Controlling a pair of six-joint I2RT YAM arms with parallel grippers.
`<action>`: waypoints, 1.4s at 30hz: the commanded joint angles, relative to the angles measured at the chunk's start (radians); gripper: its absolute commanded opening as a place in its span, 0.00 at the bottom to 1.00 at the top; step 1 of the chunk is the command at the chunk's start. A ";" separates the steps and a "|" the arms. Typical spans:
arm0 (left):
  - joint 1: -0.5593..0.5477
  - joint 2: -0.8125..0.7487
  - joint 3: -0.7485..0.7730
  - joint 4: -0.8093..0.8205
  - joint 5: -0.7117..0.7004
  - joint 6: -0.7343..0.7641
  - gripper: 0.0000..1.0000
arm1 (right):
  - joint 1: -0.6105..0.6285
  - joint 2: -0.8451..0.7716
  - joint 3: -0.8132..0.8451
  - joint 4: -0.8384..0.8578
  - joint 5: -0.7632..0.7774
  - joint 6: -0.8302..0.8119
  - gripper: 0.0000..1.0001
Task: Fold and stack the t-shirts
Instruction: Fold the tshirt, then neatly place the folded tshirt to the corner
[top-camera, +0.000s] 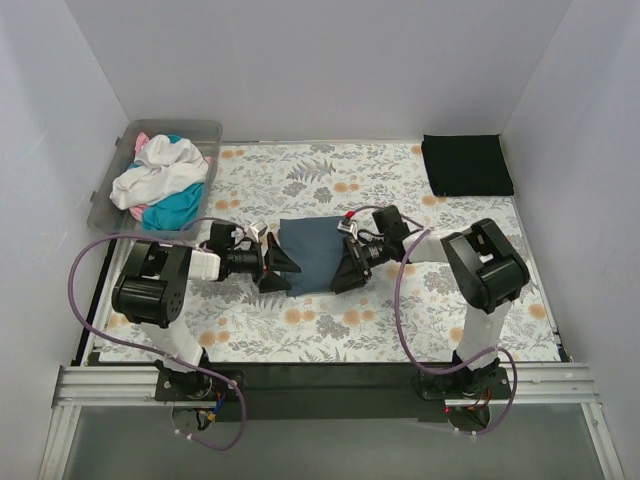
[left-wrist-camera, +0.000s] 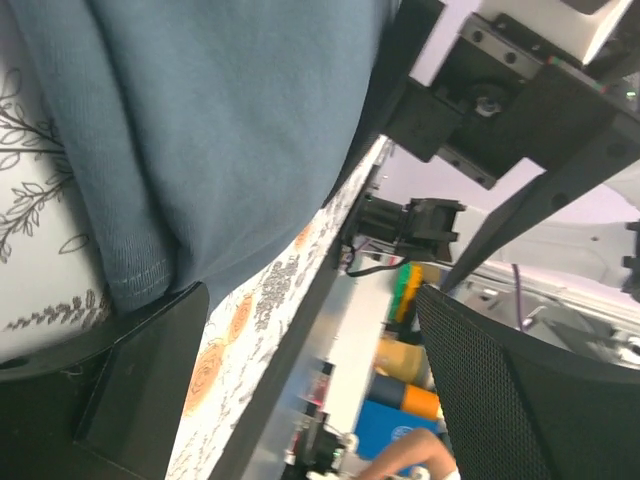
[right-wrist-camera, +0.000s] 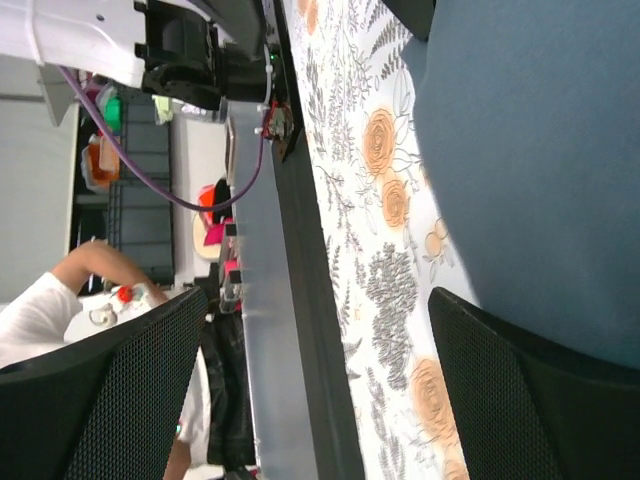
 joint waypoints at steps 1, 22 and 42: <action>0.012 -0.139 0.043 -0.177 -0.012 0.179 0.84 | -0.030 -0.166 -0.007 -0.072 0.048 -0.049 0.98; -0.828 -0.256 0.319 -0.383 -1.180 1.264 0.40 | -0.367 -0.662 -0.261 -0.246 0.739 0.074 0.98; -0.960 0.026 0.286 -0.047 -1.279 1.456 0.31 | -0.373 -0.464 -0.243 -0.187 0.608 0.210 0.98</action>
